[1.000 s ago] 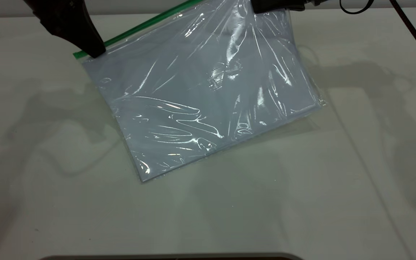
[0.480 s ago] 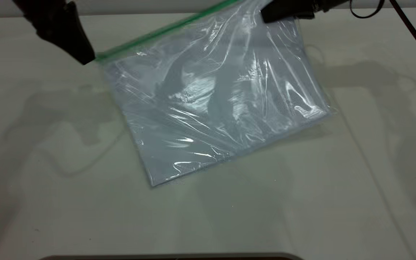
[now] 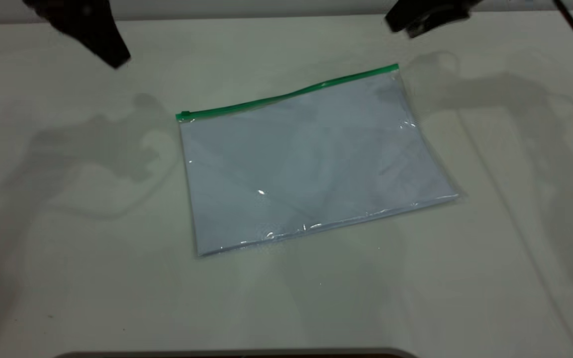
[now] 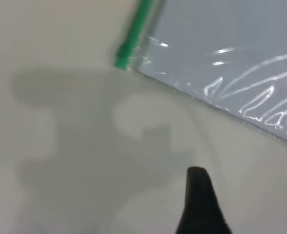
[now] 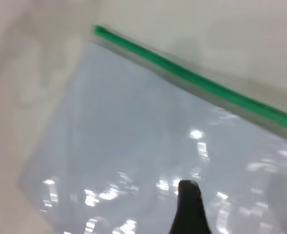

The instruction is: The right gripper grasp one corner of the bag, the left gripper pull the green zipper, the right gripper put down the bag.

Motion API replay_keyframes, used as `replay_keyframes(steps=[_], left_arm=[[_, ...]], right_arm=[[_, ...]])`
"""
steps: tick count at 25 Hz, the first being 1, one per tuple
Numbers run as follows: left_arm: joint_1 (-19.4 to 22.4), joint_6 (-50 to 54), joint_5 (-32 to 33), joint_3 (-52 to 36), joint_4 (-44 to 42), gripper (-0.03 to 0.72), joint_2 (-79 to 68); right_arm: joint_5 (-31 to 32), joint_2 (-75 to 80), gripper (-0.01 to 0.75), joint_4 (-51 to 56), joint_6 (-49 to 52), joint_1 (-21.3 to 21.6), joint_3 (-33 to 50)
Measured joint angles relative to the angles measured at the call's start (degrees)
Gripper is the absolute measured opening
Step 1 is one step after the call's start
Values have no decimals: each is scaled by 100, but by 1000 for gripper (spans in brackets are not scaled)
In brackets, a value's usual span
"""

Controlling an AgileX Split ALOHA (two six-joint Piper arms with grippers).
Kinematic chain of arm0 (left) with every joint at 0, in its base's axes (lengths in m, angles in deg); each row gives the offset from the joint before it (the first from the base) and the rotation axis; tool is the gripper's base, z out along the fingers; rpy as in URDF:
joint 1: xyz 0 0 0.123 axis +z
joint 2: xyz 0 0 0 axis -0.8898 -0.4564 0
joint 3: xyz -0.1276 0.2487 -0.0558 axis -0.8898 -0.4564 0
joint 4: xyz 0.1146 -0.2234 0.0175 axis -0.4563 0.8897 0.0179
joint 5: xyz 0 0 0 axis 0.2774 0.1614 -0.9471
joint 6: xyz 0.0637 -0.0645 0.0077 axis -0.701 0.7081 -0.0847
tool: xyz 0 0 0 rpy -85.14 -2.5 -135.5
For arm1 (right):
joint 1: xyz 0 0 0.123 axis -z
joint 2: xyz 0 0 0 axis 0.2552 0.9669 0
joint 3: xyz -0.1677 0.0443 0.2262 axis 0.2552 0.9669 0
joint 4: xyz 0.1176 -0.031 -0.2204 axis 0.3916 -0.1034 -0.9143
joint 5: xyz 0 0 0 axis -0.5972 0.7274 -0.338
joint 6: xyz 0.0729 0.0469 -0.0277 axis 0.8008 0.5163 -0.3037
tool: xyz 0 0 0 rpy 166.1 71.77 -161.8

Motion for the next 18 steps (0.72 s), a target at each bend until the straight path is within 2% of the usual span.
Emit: replay_keyframes(steps=[5,8,12,18], left_arm=[[0,1641,-1,0,-810,565,856],[0,2677,142,0,-1362,565,1435],[0,3709,548,0,-1961,565,2169],[0,4704,1411,0,-2673,565,3009]], right_arm=[[497,5,570,-1362,1512,0,-1781],[589,-69,561,-2174,2572,0,-2702],[650,-414,553,-2905,3422,0,-2992],[650,-1271,547,-3010,3659,-114,-2768]])
